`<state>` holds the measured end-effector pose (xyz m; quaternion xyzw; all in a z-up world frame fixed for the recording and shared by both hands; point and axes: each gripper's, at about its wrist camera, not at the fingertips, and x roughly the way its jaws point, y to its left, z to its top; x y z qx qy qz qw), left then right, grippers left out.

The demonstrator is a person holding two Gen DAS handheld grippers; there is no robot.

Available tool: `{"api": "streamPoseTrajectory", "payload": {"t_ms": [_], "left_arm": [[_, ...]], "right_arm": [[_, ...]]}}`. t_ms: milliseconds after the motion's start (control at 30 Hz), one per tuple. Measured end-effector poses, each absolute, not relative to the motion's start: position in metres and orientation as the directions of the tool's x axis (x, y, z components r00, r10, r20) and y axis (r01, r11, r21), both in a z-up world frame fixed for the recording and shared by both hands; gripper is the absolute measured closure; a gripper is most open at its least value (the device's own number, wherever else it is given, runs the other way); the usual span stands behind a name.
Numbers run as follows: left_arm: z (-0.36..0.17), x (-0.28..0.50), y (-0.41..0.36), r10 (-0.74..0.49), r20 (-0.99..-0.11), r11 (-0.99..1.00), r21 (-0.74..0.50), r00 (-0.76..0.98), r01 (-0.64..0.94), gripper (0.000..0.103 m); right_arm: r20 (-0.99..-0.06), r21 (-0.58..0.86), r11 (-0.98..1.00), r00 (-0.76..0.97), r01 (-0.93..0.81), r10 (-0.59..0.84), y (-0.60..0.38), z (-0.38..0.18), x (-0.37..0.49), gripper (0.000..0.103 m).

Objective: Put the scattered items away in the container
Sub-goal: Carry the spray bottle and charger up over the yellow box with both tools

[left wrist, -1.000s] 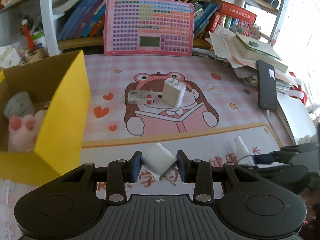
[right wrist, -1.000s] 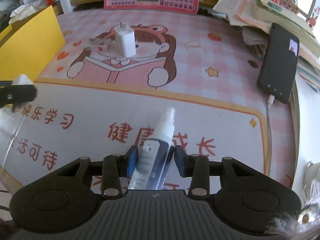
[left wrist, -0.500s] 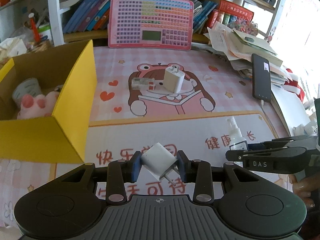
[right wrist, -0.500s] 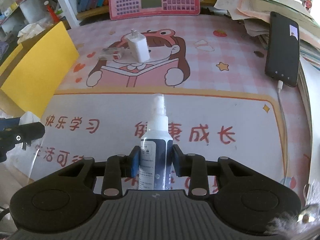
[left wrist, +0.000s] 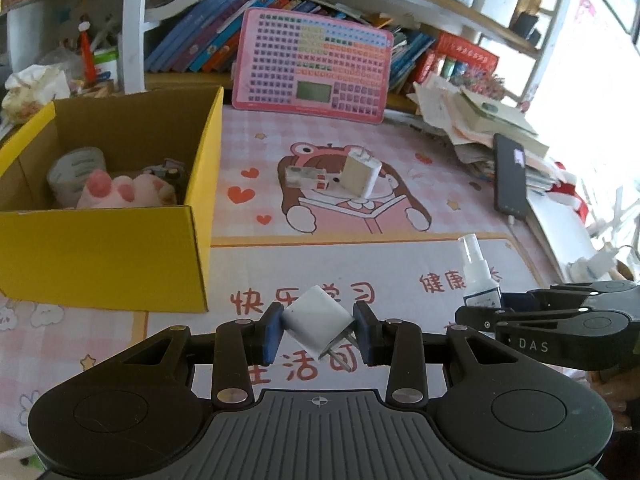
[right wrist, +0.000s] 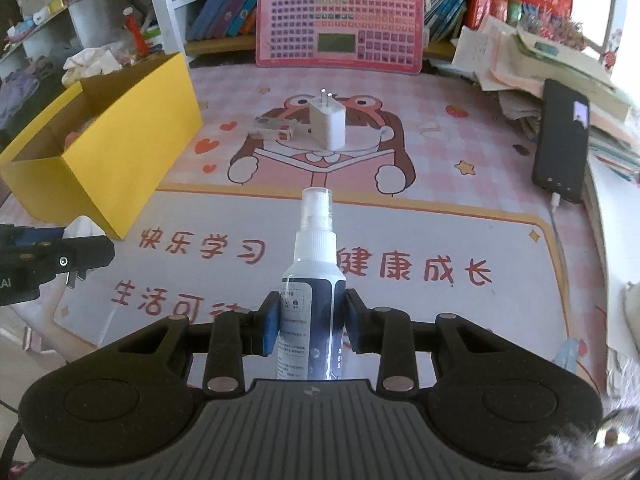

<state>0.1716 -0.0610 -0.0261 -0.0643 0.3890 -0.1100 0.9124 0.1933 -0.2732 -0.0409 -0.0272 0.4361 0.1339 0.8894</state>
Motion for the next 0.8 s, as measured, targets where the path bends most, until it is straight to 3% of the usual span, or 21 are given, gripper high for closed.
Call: {"api": "streamPoseTrajectory", "payload": {"t_ms": [300,800], "left_arm": [[-0.023,0.136,-0.01,-0.302,-0.667,0.953,-0.236,0.681,0.192,0.067],[-0.017,0.064,0.093,-0.262,-0.656,0.963,-0.227,0.707,0.146,0.067]], "right_arm": [[-0.77,0.038,0.977,0.617,-0.211,0.163,-0.228,-0.032,0.144,0.072],[-0.743,0.049,0.948,0.624,-0.313,0.244,-0.117,-0.027,0.067,0.072]]}}
